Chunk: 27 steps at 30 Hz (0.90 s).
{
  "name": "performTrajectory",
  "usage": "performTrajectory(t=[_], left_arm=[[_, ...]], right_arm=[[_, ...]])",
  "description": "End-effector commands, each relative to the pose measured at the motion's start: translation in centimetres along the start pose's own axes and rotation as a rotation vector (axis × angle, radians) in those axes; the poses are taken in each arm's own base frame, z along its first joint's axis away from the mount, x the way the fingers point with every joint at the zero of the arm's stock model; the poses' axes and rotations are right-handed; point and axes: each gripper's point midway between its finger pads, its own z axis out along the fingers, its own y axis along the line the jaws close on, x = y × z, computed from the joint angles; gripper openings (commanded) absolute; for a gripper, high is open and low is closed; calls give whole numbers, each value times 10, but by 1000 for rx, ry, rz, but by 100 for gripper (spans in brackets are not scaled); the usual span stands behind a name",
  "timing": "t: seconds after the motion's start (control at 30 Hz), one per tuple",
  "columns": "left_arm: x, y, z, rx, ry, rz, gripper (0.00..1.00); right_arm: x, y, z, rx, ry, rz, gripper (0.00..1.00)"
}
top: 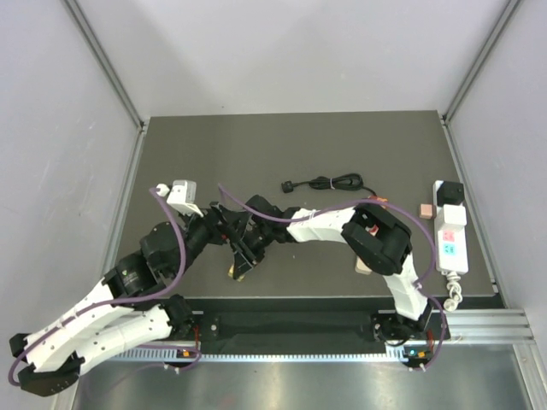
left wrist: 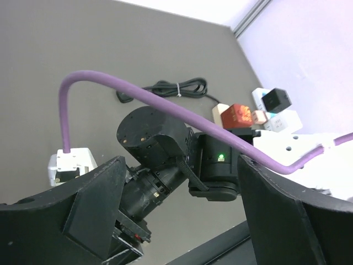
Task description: Pull the plug off the socket
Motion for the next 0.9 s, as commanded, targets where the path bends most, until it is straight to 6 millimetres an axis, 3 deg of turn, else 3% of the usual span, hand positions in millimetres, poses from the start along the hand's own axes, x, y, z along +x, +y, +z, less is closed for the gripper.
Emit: performTrajectory(t=[0.0,0.23,0.33,0.43,0.53,0.67,0.7,0.73,0.8,0.83,0.87], left_arm=[[-5,-8,8,5,-7,13,86],[0,-18,18,34,5,-27,86],[2,-21,19,44,12,-34,86],[-2,-20,17,38,4,-30,86],[-9,-15,11,21,-16,-24,86],[-14,-8,5,4,-44,-34,84],[-13,-7,5,4,-43,-35,84],[-9,-8,6,9,-34,-38,84],[-2,-10,11,14,-18,-44,83],[5,-11,14,26,3,-42,82],[13,-13,19,33,23,-41,82]], right_arm=[[5,5,5,-25,47,-74,35],[-4,-16,3,75,11,-49,62],[-14,-28,-8,130,-26,-33,64],[-26,-46,-33,215,-84,21,73],[-38,-64,-72,287,-162,71,77],[-48,-88,-143,451,-258,118,89],[-41,-93,-155,495,-245,153,89],[-40,-107,-176,574,-268,182,96],[-34,-105,-203,657,-280,210,96],[-27,-116,-221,755,-297,238,97],[-28,-110,-239,808,-330,244,100]])
